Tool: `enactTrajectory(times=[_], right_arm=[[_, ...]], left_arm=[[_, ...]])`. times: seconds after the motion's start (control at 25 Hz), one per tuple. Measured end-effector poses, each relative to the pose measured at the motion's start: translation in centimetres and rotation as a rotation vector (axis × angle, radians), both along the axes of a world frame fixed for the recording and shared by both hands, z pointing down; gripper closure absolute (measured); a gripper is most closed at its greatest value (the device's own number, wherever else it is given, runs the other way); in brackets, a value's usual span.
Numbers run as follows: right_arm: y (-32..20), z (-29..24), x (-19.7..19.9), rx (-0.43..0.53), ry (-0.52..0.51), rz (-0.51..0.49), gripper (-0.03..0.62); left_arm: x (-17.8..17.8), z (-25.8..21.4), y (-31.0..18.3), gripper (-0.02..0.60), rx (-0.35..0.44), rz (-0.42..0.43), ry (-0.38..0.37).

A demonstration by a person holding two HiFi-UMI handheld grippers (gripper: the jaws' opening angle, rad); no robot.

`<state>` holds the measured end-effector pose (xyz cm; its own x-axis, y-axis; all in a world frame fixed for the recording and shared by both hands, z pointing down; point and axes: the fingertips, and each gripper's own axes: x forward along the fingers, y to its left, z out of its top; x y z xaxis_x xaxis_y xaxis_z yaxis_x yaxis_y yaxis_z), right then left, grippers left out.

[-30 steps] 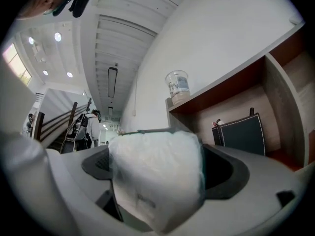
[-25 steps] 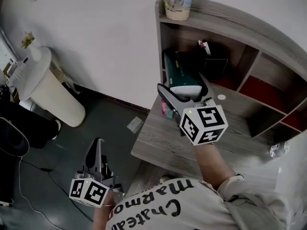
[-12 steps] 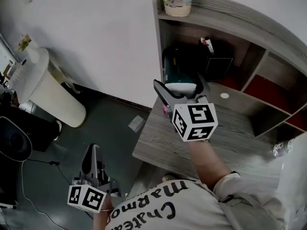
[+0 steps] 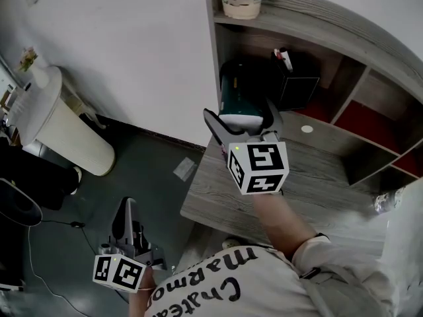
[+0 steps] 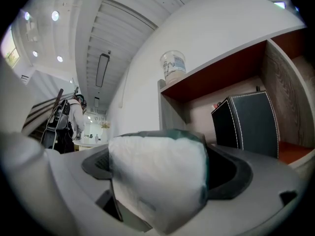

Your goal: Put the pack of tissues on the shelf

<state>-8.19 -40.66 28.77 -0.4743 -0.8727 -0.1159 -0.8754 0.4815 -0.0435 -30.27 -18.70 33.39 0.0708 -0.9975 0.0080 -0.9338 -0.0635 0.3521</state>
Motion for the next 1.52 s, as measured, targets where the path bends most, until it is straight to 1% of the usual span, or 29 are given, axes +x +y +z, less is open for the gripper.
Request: enactTrajectory(times=[0.44,0.88,1.12,1.24,1.52], right_arm=[[-0.1,0.6,-0.7,0.003,0.06,0.013,0.048],[-0.8,0.5,-0.9,-0.012,0.073,0.022,0.048],[-1.4,0.5,-1.6,-0.017,0.09,-0.009,0.048],[-1.7,0.4,-1.5,-0.02,0.08,-0.004,0.049],[-2.4,0.5,-1.4,-0.018,0.098,0.012,0.049]], left_arm=[[-0.2,-0.2,-0.3,0.554,0.007,-0.002,0.001],[0.5,-0.2,-0.9,0.554,0.017,0.022,0.014],[1.0,-0.2,-1.2,0.554,0.016,0.034,0.012],[0.8,-0.3,-1.3,0.554,0.017,0.034,0.01],[0.5,-0.3,-1.5,0.554,0.017,0.036,0.011]])
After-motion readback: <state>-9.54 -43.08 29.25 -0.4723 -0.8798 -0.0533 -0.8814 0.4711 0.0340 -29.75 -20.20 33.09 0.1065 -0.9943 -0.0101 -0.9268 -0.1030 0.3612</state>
